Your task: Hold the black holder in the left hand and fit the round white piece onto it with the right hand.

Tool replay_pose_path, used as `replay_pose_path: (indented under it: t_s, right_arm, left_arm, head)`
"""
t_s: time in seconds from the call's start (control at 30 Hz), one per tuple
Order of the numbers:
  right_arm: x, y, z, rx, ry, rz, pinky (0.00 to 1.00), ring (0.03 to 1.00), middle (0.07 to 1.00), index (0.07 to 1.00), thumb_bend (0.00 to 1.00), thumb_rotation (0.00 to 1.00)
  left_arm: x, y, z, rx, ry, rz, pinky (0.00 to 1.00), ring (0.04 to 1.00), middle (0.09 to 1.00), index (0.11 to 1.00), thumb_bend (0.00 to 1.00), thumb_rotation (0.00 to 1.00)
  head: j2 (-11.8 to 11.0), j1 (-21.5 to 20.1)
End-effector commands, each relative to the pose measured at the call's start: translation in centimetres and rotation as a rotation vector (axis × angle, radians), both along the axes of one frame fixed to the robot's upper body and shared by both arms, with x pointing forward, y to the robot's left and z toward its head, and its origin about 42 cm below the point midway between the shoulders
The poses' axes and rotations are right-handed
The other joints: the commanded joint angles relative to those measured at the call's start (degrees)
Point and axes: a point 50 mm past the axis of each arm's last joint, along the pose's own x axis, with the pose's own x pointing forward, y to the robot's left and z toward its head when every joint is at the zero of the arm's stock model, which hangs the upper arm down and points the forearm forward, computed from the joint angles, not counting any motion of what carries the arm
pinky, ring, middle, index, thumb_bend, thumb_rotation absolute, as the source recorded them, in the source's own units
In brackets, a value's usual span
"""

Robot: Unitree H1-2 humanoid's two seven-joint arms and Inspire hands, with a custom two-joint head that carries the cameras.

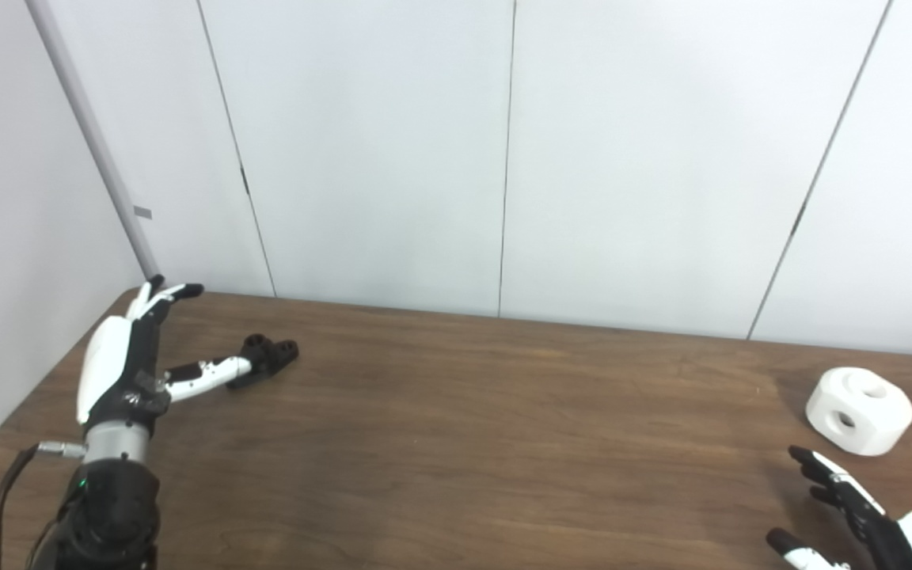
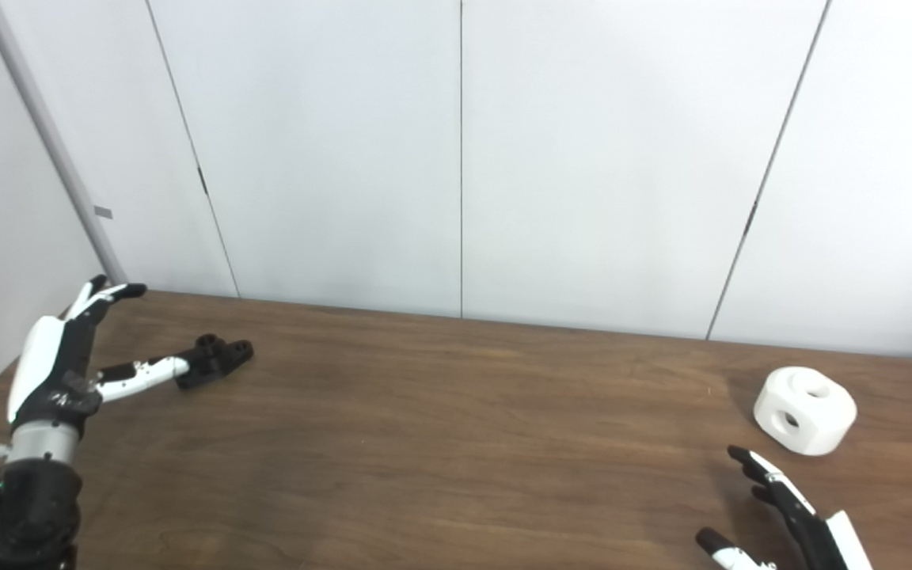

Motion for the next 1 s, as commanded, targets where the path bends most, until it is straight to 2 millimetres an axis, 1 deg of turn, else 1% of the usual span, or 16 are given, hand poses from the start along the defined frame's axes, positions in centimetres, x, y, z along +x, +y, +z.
replay_pose_path:
  t_s: [0.0, 0.13, 0.27, 0.37, 0.4, 0.43, 0.5, 0.53, 0.67, 0.77, 0.83, 0.97]
  right_arm:
    - [-2.0, -0.6, -3.3, 0.023, 0.110, -0.021, 0.87, 0.899, 0.905, 0.876, 0.57, 0.61]
    - [-1.9, -1.1, -3.4, 0.018, 0.104, -0.017, 0.87, 0.904, 0.906, 0.873, 0.57, 0.62]
    - [-1.6, -1.6, -3.4, 0.025, 0.098, -0.013, 0.85, 0.897, 0.902, 0.874, 0.56, 0.60]
    - [-1.5, -1.9, -3.5, 0.021, 0.090, -0.008, 0.85, 0.896, 0.900, 0.880, 0.54, 0.59]
    - [-1.4, -2.0, -3.6, 0.013, 0.095, -0.014, 0.85, 0.899, 0.902, 0.880, 0.55, 0.60]
    - [-1.4, -2.1, -3.6, 0.005, 0.102, -0.020, 0.87, 0.909, 0.907, 0.878, 0.60, 0.65]
    - [-1.3, -2.2, -3.6, -0.009, 0.115, -0.030, 0.89, 0.919, 0.916, 0.880, 0.65, 0.69]
    - [-1.3, -2.2, -3.6, -0.011, 0.114, -0.031, 0.88, 0.919, 0.917, 0.880, 0.65, 0.70]
    - [-1.4, -2.5, -3.6, -0.016, 0.112, -0.034, 0.90, 0.924, 0.918, 0.879, 0.65, 0.71]
    - [-1.4, -2.6, -3.7, -0.019, 0.116, -0.037, 0.90, 0.926, 0.922, 0.883, 0.66, 0.72]
    - [-1.5, -2.8, -3.7, -0.019, 0.116, -0.036, 0.90, 0.925, 0.925, 0.887, 0.65, 0.73]
    - [-1.4, -3.0, -3.9, -0.026, 0.111, -0.035, 0.89, 0.916, 0.922, 0.886, 0.63, 0.72]
  left_arm:
    - [1.0, 0.4, 1.9, 0.001, -0.027, -0.007, 1.00, 1.000, 1.000, 0.842, 0.97, 0.30]
    - [1.6, 0.6, 1.6, -0.010, 0.005, -0.009, 1.00, 1.000, 1.000, 0.846, 0.98, 0.30]
    - [1.9, 0.5, 1.4, 0.005, 0.023, -0.008, 1.00, 1.000, 1.000, 0.855, 1.00, 0.33]
    - [2.1, 0.3, 1.1, 0.016, 0.040, -0.001, 1.00, 1.000, 1.000, 0.864, 1.00, 0.32]
    - [2.2, 0.2, 1.0, 0.020, 0.048, 0.002, 1.00, 1.000, 1.000, 0.865, 1.00, 0.31]
    - [2.3, 0.1, 0.8, 0.022, 0.056, 0.005, 1.00, 1.000, 1.000, 0.866, 1.00, 0.30]
    - [2.6, 0.2, 0.3, 0.030, 0.080, 0.012, 1.00, 1.000, 1.000, 0.867, 1.00, 0.30]
    - [2.7, 0.2, 0.0, 0.034, 0.091, 0.015, 1.00, 1.000, 1.000, 0.867, 1.00, 0.30]
    - [3.3, 0.5, -0.7, 0.059, 0.131, 0.032, 1.00, 1.000, 1.000, 0.862, 1.00, 0.30]
    - [3.7, 0.7, -0.8, 0.072, 0.144, 0.047, 1.00, 1.000, 1.000, 0.861, 1.00, 0.29]
    - [4.0, 0.8, -0.9, 0.080, 0.147, 0.064, 1.00, 1.000, 1.000, 0.869, 1.00, 0.28]
    - [4.6, 1.3, -1.1, 0.082, 0.142, 0.108, 1.00, 1.000, 1.000, 0.876, 1.00, 0.28]
  head:
    - [-0.30, 0.75]
    - [-0.79, 2.48]
    - [-0.76, 4.21]
    - [-0.90, 5.01]
    - [-0.96, 5.18]
    - [-1.02, 5.39]
    - [-1.13, 5.84]
    - [-1.13, 5.84]
    - [-1.33, 7.39]
    - [-1.37, 7.57]
    - [-1.58, 8.47]
    - [-1.85, 8.79]
